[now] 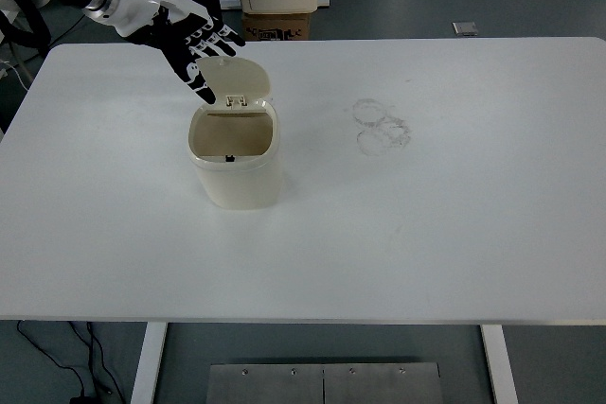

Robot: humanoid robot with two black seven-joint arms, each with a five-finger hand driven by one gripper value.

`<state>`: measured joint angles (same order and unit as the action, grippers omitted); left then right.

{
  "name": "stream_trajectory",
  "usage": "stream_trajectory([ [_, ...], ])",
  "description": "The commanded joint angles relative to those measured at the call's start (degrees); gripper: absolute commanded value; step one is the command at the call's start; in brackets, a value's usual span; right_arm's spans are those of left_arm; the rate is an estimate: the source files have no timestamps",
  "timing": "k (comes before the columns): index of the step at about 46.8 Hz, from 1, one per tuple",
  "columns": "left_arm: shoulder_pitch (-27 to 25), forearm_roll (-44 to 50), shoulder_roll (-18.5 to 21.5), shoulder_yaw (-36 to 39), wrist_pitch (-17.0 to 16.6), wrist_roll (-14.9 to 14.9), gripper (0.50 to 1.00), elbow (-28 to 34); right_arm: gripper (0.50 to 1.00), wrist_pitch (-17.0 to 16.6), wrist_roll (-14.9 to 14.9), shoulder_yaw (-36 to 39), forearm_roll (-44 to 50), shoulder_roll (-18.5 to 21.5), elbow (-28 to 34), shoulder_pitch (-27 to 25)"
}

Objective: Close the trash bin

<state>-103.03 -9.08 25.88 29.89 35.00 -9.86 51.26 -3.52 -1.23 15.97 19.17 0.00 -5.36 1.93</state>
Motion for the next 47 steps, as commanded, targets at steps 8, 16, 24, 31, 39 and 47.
stream_trajectory([
  [8,-0.3,0.4,0.4,-0.1,0.0,-4.7,1.0,3.6,0.991,0.0,0.0,0.0,0.0,0.0,0.0,0.0],
  [16,-0.4,0.5,0.8,-1.1,0.0,-5.9,1.0,5.6,0.991,0.0,0.0,0.0,0.0,0.0,0.0,0.0],
  [24,-0.3,0.5,0.8,-1.1,0.0,-6.0,1.0,7.9,0.991,0.0,0.0,0.0,0.0,0.0,0.0,0.0],
  [31,-0.4,0.5,0.6,-1.1,0.0,-6.1,1.0,8.2,0.991,0.0,0.0,0.0,0.0,0.0,0.0,0.0],
  [39,-0.9,0.5,0.6,-1.7,0.0,-9.5,1.0,9.2,0.991,0.0,0.0,0.0,0.0,0.0,0.0,0.0],
  [47,-1.1,0.1,0.6,-2.6,0.0,-11.8,1.0,10.3,0.991,0.0,0.0,0.0,0.0,0.0,0.0,0.0],
])
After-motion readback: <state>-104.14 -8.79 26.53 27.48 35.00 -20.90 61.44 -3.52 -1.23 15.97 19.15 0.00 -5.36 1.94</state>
